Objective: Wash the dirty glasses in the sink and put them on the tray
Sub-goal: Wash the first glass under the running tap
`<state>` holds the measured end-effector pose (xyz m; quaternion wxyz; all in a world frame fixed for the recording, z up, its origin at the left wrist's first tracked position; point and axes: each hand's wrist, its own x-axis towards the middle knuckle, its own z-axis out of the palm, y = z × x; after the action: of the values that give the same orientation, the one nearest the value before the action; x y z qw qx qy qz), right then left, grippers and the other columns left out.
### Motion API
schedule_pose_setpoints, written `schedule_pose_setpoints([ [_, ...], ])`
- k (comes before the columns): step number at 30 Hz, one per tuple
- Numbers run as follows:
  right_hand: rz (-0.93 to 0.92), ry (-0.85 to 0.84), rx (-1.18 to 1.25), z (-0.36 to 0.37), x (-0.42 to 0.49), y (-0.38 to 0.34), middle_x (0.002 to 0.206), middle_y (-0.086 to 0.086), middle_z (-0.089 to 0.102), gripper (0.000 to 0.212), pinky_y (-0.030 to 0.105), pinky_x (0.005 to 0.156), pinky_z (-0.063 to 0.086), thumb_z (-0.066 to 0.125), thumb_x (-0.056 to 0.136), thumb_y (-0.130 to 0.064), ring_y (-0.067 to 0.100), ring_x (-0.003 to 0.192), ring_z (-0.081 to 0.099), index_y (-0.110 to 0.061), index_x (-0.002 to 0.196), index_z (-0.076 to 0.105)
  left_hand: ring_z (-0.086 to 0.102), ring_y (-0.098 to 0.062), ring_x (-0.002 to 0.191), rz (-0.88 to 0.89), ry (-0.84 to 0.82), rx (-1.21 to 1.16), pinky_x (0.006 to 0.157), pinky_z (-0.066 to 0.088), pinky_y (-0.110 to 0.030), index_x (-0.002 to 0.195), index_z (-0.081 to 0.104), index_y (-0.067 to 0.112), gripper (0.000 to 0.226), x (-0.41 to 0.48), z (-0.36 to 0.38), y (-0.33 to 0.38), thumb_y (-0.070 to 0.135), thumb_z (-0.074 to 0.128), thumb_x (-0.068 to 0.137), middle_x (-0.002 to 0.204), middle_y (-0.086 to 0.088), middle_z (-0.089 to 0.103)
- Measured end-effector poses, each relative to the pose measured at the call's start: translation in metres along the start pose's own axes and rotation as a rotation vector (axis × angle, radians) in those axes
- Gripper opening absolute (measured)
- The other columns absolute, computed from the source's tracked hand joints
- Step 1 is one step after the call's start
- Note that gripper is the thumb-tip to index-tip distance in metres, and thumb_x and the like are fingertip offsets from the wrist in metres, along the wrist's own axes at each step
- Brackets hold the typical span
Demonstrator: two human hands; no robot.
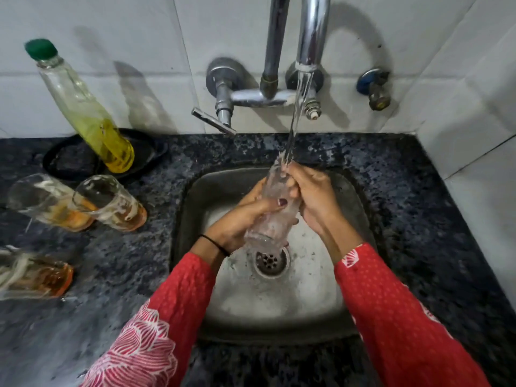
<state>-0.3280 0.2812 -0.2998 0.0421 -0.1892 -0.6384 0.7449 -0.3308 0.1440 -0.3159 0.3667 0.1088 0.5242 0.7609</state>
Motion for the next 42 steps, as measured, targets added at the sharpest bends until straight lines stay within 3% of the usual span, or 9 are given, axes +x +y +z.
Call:
schedule_pose_setpoints([
  [5, -0.06, -0.091, -0.625, 0.006, 0.011, 0.003, 0.041, 0.001, 0.054, 0.041, 0.023, 0.045, 0.043, 0.061, 0.089, -0.025, 0.005, 0.031, 0.047, -0.01, 0.052, 0.057, 0.057, -0.015, 0.101, 0.037, 0.237, 0.696, 0.084, 0.052, -0.033, 0.132, 0.032, 0.021, 0.083, 0.015, 0.0, -0.013, 0.011, 0.078, 0.064, 0.123, -0.005, 0.053],
  [11, -0.065, -0.004, -0.114, 0.005, 0.0, 0.005, 0.051, 0.007, 0.053, 0.03, 0.025, 0.047, 0.036, 0.066, 0.085, -0.021, 0.012, 0.045, 0.044, -0.004, 0.061, 0.061, 0.063, -0.021, 0.103, -0.027, 0.107, 0.009, 0.089, 0.053, -0.047, 0.135, 0.043, 0.012, 0.06, 0.003, -0.007, -0.008, 0.006, 0.061, 0.078, 0.12, -0.011, 0.06],
  [16, -0.176, -0.134, -0.514, 0.003, -0.002, 0.011, 0.054, -0.005, 0.055, 0.036, 0.016, 0.051, 0.041, 0.062, 0.09, -0.02, -0.004, 0.048, 0.048, -0.02, 0.054, 0.056, 0.061, 0.011, 0.077, 0.126, 0.385, 0.423, 0.07, 0.048, -0.011, 0.126, 0.044, 0.007, 0.06, 0.008, -0.004, -0.021, -0.008, 0.071, 0.075, 0.101, 0.005, 0.06],
  [21, -0.235, -0.422, -0.933, -0.003, -0.02, -0.005, 0.083, -0.002, 0.071, 0.009, 0.032, 0.08, 0.052, 0.066, 0.082, -0.015, 0.013, 0.081, 0.065, -0.022, 0.077, 0.068, 0.06, 0.004, 0.093, 0.211, 0.348, 0.496, 0.08, 0.047, -0.015, 0.121, 0.043, -0.006, 0.074, 0.011, -0.011, -0.033, -0.009, 0.082, 0.058, 0.11, -0.008, 0.059],
  [25, -0.408, -0.292, -1.294, -0.005, -0.045, -0.001, 0.099, 0.0, 0.07, 0.018, 0.03, 0.085, 0.046, 0.054, 0.089, -0.025, 0.018, 0.094, 0.062, -0.028, 0.097, 0.07, 0.053, 0.003, 0.11, 0.284, 0.299, 0.518, 0.094, 0.042, -0.014, 0.128, 0.035, 0.003, 0.078, 0.014, -0.006, -0.041, -0.013, 0.075, 0.063, 0.124, -0.003, 0.05],
  [29, -0.633, -0.115, -1.302, -0.008, -0.051, 0.015, 0.094, 0.0, 0.073, 0.018, 0.042, 0.119, 0.017, 0.054, 0.089, -0.021, 0.018, 0.1, 0.061, -0.021, 0.096, 0.071, 0.051, -0.006, 0.115, 0.161, 0.347, 0.443, 0.097, 0.043, -0.015, 0.131, 0.041, 0.01, 0.069, 0.008, -0.004, -0.046, -0.007, 0.074, 0.072, 0.13, -0.002, 0.05],
  [34, -0.647, 0.07, -0.798, -0.018, -0.048, 0.034, 0.111, 0.001, 0.066, 0.012, 0.027, 0.112, 0.029, 0.059, 0.088, -0.011, 0.016, 0.122, 0.05, -0.011, 0.089, 0.07, 0.055, -0.016, 0.116, -0.019, 0.387, 0.159, 0.104, 0.042, -0.041, 0.129, 0.051, 0.023, 0.051, -0.009, -0.019, -0.056, 0.018, 0.068, 0.082, 0.128, 0.001, 0.057],
  [39, 0.157, 0.36, 0.404, -0.016, -0.039, 0.05, 0.081, -0.002, 0.059, 0.02, 0.022, 0.072, 0.045, 0.054, 0.093, -0.009, 0.008, 0.075, 0.053, -0.016, 0.075, 0.059, 0.059, -0.006, 0.104, 0.187, 0.479, 0.354, 0.088, 0.05, -0.021, 0.112, 0.062, 0.019, 0.027, -0.006, 0.0, -0.034, 0.016, 0.066, 0.086, 0.114, 0.005, 0.063],
  [42, 0.432, 0.329, 0.767, -0.017, -0.045, 0.07, 0.069, 0.005, 0.061, 0.03, 0.035, 0.074, 0.05, 0.045, 0.098, -0.023, 0.018, 0.067, 0.058, -0.012, 0.07, 0.053, 0.063, -0.006, 0.092, 0.358, 0.492, 0.585, 0.086, 0.05, -0.022, 0.096, 0.067, 0.017, 0.017, 0.009, 0.013, -0.016, 0.012, 0.072, 0.08, 0.099, 0.0, 0.067],
])
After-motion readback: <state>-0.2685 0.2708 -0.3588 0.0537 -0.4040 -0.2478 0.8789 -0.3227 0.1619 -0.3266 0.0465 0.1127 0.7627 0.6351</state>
